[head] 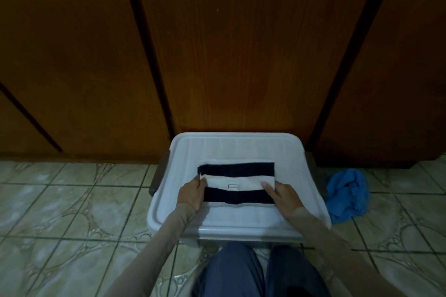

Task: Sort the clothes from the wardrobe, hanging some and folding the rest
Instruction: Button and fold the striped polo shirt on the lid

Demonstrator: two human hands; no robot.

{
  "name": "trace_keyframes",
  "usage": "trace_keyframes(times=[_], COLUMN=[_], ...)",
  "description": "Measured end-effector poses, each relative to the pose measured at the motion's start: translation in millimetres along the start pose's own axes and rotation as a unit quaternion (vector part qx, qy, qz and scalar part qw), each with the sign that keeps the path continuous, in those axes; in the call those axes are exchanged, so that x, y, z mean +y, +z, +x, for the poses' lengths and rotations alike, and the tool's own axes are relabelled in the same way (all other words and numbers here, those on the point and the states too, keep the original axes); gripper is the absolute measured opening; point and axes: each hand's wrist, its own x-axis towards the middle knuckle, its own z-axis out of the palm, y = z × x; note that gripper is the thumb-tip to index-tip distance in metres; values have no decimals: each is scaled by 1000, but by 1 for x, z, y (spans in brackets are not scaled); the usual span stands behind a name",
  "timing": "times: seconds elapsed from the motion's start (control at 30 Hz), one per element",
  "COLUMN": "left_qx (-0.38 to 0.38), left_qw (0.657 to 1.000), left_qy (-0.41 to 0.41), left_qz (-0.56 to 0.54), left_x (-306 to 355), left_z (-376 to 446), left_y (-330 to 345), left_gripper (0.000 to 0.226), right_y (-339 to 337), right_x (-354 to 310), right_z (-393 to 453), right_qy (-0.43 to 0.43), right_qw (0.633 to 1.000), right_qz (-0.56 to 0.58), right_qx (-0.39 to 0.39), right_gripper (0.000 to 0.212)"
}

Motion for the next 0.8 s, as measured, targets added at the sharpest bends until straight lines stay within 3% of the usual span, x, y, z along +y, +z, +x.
trace_keyframes(times=[0.17, 0.3, 0.33, 0.4, 0.43, 0.5, 0.57, 0.67, 0.73, 0.8], left_qx=[87, 109, 115, 83, 69, 57, 137, 228, 233, 190], left_qw=[994, 986, 984, 991, 990, 977, 963, 937, 932, 936], left_qy=[-14, -69, -50, -15, 3, -52, -16, -2, 77, 160], left_qz=[63, 108, 123, 108, 127, 198, 233, 265, 268, 249], left_x=[9, 17, 17, 17, 14, 21, 24, 17, 22, 28], left_z=[3, 1, 1, 6, 7, 0, -7, 2, 3, 4], left_y=[12, 11, 11, 8, 9, 10, 9, 17, 21, 29], left_gripper=[31, 21, 20, 73, 85, 71, 52, 18, 14, 29], right_y=[12, 17, 19, 21, 23, 24, 24, 22, 22, 29], right_x=[1, -3, -3, -6, -7, -8, -10, -14, -21, -31], right_z=[16, 28, 32, 36, 37, 38, 35, 29, 29, 32], right_qy=[37, 56, 67, 79, 86, 96, 90, -11, -78, -118], right_qw=[991, 979, 976, 970, 967, 959, 947, 932, 940, 950], right_qz=[-72, -127, -141, -178, -193, -219, -243, -236, -222, -227], right_qx=[103, 150, 151, 144, 142, 151, 188, 274, 247, 181], right_gripper=[52, 53, 52, 47, 45, 42, 32, 15, 17, 31])
